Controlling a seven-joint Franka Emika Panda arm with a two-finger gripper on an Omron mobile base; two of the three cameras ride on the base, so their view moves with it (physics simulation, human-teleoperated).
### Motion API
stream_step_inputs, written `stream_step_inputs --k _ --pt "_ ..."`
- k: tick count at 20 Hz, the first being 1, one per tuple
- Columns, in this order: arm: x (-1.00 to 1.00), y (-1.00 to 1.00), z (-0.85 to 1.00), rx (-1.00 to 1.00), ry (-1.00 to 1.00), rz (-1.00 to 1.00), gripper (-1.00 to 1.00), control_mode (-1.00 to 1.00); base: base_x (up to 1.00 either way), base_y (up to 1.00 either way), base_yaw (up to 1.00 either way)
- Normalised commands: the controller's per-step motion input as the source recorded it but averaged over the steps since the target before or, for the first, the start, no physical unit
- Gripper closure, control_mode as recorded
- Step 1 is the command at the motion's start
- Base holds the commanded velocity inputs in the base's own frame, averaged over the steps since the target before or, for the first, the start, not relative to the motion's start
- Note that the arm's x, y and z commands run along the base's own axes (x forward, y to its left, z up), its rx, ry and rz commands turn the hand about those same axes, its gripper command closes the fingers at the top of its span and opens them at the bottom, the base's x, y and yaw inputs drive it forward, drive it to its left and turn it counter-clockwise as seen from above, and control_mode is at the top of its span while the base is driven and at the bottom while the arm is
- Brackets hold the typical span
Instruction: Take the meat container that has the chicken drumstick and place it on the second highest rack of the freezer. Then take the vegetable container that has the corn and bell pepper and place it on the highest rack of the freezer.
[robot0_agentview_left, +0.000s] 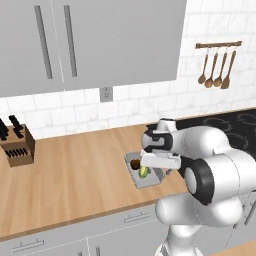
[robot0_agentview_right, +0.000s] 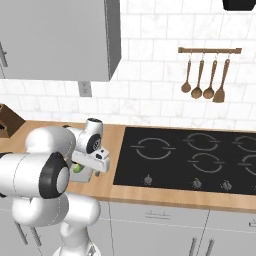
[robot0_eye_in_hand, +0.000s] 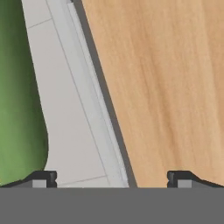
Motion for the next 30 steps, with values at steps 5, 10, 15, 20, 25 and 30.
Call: stream_step_inputs --k 5,10,15,20,25,30 --pt "0.0 0.0 -0.37 0.0 0.0 0.0 -1.0 -1.0 0.0 0.0 0.0" --pt "0.01 0.0 -0.16 0.0 0.0 0.0 -1.0 -1.0 0.0 0.0 0.0" --pt "0.0 -0.03 0.0 0.0 0.0 0.0 -1.0 -1.0 0.0 0.0 0.0" --pt "0.0 0.0 0.0 0.0 -0.04 0.0 -1.0 -1.0 0.0 0.0 0.0" --pt "-0.03 0.0 0.06 0.0 -0.07 0.0 -1.0 -1.0 0.0 0.0 0.0" --pt "-0.01 0.0 -0.07 0.0 -0.01 0.0 -1.0 -1.0 0.0 0.0 0.0"
